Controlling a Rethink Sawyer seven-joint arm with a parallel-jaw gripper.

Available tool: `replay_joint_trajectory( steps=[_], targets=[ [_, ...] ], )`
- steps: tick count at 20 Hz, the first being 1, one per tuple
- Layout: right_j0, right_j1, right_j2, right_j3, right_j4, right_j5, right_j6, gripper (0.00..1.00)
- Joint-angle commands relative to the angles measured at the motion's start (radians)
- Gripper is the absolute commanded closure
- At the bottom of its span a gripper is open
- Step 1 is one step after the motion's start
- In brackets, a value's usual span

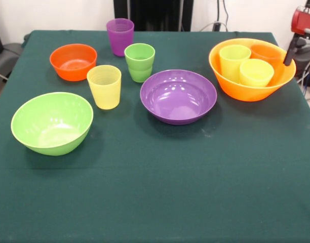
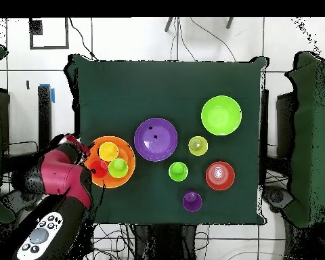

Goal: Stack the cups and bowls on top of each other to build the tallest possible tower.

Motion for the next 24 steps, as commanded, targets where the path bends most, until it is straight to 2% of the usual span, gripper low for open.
replay_joint_trajectory(
  steps=[1, 10, 18, 24],
  targets=[
    [-0.165, -0.094, 0.181, 0.003, -0.038, 0.396, 0.051, 0.00],
    [-0.169, 0.038, 0.243, -0.040, -0.025, 0.240, 0.088, 0.00],
    [-0.163, 0.096, 0.264, -0.072, -0.014, 0.186, 0.113, 0.00],
    [-0.148, 0.092, 0.259, -0.084, -0.005, 0.206, 0.135, 0.00]
  ],
)
